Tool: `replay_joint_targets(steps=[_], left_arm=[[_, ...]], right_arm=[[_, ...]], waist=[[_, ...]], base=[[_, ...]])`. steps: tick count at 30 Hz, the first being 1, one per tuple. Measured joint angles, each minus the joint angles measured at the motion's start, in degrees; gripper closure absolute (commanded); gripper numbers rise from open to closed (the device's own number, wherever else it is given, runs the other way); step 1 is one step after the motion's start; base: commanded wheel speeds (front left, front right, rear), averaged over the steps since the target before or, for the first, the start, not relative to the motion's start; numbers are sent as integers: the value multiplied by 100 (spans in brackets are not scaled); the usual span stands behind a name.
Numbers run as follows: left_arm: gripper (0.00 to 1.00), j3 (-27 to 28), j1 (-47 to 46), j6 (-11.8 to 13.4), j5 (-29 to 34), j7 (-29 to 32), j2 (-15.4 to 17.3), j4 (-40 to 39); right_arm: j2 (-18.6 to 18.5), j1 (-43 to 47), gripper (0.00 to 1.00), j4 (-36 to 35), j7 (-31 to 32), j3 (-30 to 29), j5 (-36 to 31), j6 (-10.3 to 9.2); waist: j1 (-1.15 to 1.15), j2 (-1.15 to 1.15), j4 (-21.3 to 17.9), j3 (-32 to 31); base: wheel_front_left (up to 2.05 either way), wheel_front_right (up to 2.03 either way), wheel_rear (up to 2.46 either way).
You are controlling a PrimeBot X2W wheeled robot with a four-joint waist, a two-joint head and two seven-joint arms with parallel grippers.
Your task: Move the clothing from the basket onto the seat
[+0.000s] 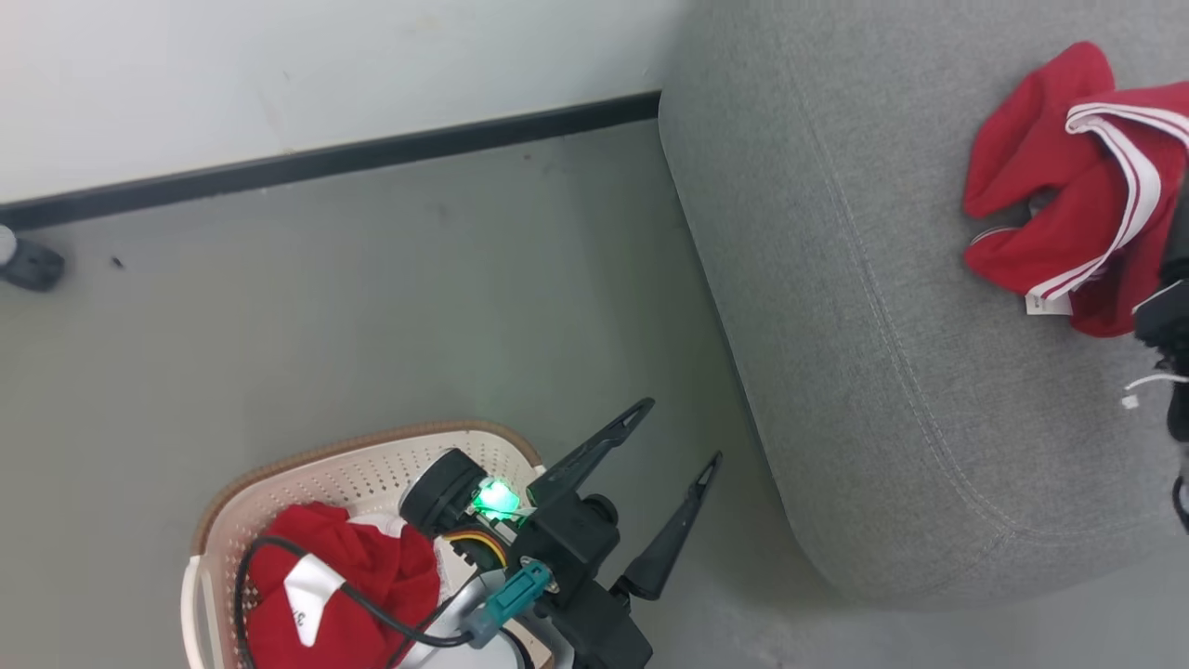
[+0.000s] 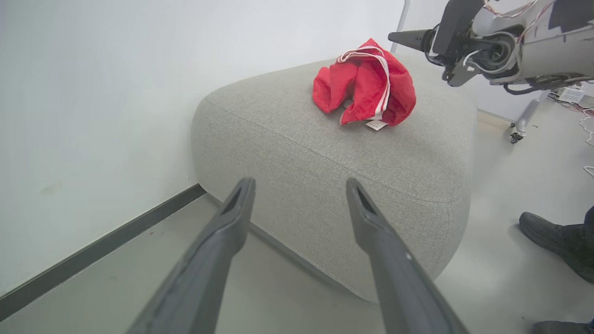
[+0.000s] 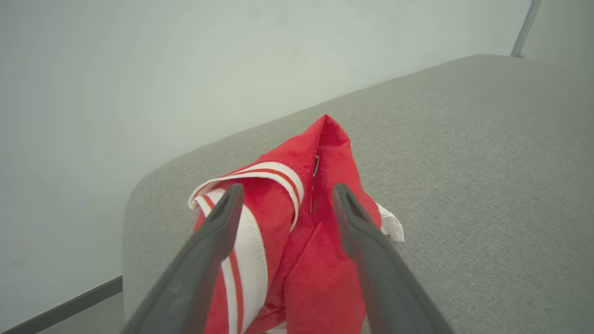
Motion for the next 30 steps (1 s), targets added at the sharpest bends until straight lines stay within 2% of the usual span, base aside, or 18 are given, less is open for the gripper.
replay_joint_targets(steps=[17, 30], left_arm=[[0, 564, 646, 556, -311, -550, -21, 280], [0, 1269, 1344, 800, -626, -822, 48, 337]], right_arm=[[590, 1756, 0, -1638, 0, 358, -472, 127], [942, 3198, 0, -2893, 0, 590, -756, 143]], waist=[[-1, 0, 265, -983], [-1, -1, 637, -1638]], base=[[0, 0, 0], [0, 0, 0]])
